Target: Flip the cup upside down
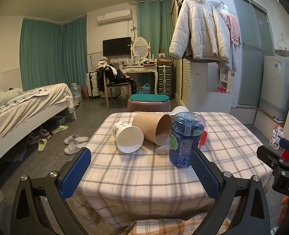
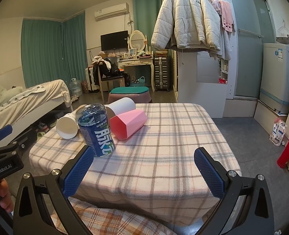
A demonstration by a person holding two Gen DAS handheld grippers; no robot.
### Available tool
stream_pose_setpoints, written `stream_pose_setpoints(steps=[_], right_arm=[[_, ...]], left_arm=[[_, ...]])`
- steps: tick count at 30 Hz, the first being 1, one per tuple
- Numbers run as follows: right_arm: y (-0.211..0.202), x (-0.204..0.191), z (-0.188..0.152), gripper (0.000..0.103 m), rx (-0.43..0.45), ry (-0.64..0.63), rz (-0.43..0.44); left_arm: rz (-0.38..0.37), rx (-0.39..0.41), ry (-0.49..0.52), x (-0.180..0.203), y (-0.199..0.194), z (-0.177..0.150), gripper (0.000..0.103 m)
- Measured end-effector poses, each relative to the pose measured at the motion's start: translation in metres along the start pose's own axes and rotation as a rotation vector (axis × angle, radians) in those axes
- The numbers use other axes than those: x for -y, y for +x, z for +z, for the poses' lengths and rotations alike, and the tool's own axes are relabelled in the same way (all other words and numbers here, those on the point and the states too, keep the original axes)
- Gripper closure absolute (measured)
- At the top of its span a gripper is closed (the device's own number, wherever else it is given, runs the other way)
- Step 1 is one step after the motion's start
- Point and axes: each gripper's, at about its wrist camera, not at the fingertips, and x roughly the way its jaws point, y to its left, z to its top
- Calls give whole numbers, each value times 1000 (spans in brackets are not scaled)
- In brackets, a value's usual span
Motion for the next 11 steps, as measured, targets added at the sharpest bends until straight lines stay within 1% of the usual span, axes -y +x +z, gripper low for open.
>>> stream_pose_setpoints(steps=[11], right_arm=[[1, -3, -7, 0, -11, -3, 7]], left_arm=[[4, -5, 5, 1, 0, -2, 0]])
